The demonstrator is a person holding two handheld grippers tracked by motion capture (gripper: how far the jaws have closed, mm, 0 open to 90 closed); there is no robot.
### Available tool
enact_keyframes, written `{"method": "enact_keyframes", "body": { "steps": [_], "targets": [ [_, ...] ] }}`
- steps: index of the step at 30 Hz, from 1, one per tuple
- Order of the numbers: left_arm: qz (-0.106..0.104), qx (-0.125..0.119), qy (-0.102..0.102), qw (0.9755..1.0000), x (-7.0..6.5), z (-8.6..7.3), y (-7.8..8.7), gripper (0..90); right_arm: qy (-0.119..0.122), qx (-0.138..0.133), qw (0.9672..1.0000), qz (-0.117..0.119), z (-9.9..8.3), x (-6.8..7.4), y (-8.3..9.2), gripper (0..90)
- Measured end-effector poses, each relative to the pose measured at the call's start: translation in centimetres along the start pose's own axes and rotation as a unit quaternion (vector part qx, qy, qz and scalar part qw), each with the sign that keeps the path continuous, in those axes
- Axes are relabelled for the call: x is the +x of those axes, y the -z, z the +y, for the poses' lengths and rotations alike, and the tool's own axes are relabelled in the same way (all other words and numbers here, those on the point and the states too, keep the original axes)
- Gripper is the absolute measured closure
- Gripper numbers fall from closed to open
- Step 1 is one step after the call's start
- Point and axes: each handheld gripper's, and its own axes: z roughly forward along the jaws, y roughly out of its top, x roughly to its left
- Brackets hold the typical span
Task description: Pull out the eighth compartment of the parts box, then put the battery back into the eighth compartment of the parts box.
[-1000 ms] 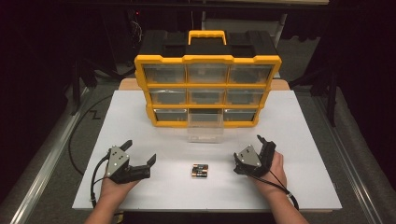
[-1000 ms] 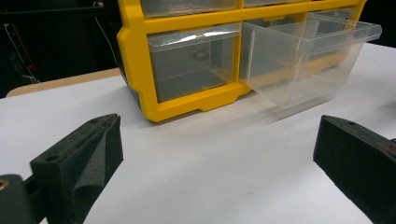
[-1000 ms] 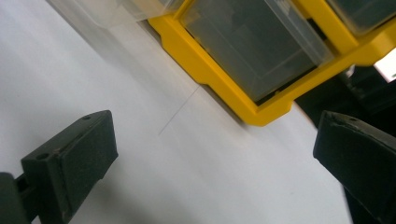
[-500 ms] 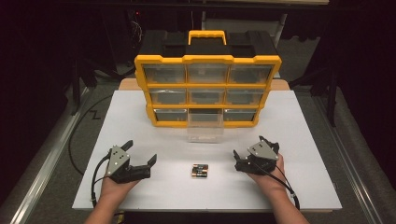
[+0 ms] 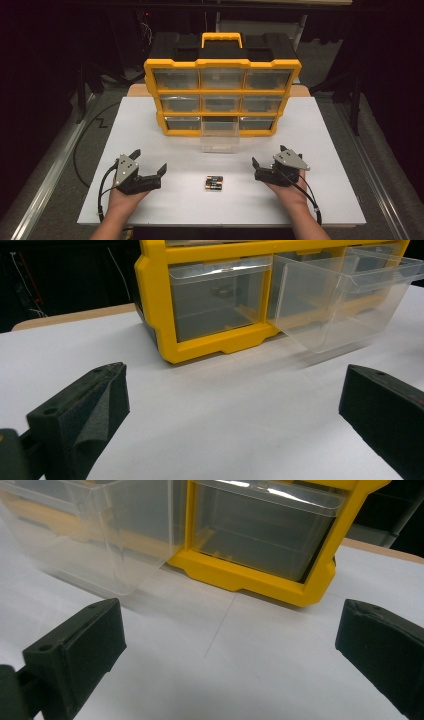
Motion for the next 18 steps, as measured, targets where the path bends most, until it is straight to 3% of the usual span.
{"method": "enact_keyframes", "body": {
  "steps": [18],
  "targets": [
    [-0.001, -0.004, 0.0, 1.0, -0.05, 0.03, -0.11, 0.8, 0.017, 0.0, 0.9998, -0.003, 0.06, -0.2, 0.3, 0.8]
  ]
}}
